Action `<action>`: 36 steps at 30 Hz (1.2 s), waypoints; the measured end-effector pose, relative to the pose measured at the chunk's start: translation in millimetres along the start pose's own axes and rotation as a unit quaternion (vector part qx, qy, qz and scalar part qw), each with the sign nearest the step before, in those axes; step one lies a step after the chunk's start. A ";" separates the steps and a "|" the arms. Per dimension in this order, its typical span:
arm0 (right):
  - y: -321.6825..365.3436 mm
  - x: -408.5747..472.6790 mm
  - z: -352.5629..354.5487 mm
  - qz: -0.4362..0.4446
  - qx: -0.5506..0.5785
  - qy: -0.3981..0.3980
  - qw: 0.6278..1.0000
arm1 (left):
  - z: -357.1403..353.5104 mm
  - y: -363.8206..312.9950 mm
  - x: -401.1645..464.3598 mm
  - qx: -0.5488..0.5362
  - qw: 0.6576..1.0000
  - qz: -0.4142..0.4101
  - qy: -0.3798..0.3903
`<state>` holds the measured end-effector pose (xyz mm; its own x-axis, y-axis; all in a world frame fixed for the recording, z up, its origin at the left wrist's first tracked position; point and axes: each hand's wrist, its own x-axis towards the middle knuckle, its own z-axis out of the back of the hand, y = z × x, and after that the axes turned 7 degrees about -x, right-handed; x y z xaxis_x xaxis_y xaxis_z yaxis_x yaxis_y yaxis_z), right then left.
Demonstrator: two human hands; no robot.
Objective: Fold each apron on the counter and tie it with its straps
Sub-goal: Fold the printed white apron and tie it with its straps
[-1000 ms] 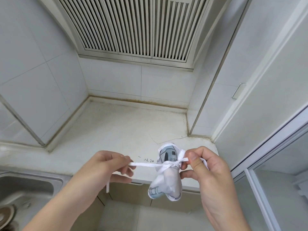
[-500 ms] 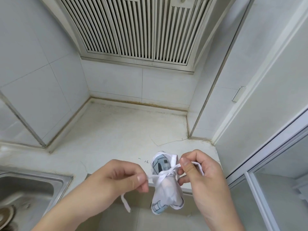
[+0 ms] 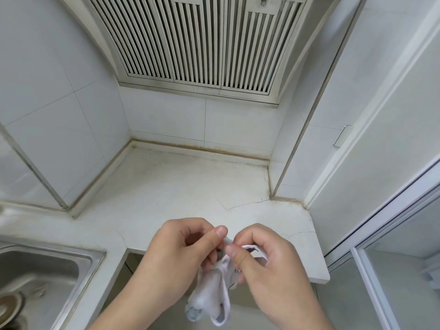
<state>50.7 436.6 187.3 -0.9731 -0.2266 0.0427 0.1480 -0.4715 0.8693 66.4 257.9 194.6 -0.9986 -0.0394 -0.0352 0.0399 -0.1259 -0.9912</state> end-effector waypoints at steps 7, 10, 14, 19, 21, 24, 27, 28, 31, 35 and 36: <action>1.0 -1.8 0.2 0.036 -0.002 -0.007 0.999 | 3.5 1.3 -0.8 0.159 0.975 0.033 0.149; 4.1 -2.6 -3.3 0.058 -0.015 -0.009 0.998 | 2.2 -3.4 -4.0 0.138 0.966 0.038 0.215; 4.6 1.3 -9.2 0.064 -0.010 -0.061 0.996 | 3.6 1.8 -1.6 0.021 0.969 0.035 0.244; 5.3 1.8 -2.2 0.036 0.069 -0.002 0.997 | 5.6 11.7 0.5 -0.022 0.983 0.040 0.177; 2.4 0.9 5.8 0.017 0.096 0.063 0.993 | 9.2 10.9 0.4 -0.038 0.984 0.051 0.165; -0.6 0.0 11.3 0.022 0.058 0.082 0.995 | 12.9 9.6 0.0 -0.044 0.982 0.064 0.173; -0.8 2.6 10.4 0.050 0.013 0.072 0.996 | 13.4 11.1 -0.6 -0.036 0.979 0.077 0.185; -1.6 3.8 9.7 0.066 -0.012 0.075 0.995 | 13.7 11.6 -0.3 -0.039 0.978 0.080 0.186; -4.0 4.8 8.0 0.093 -0.052 0.106 0.989 | 16.8 10.8 0.6 -0.070 0.976 0.075 0.194; -6.5 4.3 13.8 0.093 -0.019 0.126 0.987 | 21.3 16.3 -0.8 -0.154 0.970 0.072 0.176; -6.7 3.6 14.3 0.085 -0.010 0.128 0.988 | 21.4 17.8 -1.7 -0.177 0.968 0.073 0.165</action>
<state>43.6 451.2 188.7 -0.8575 -0.5112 0.0579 0.3108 -0.4250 0.8502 69.5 234.6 179.8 -0.9423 0.2951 -0.1581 0.2246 0.2072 -0.9522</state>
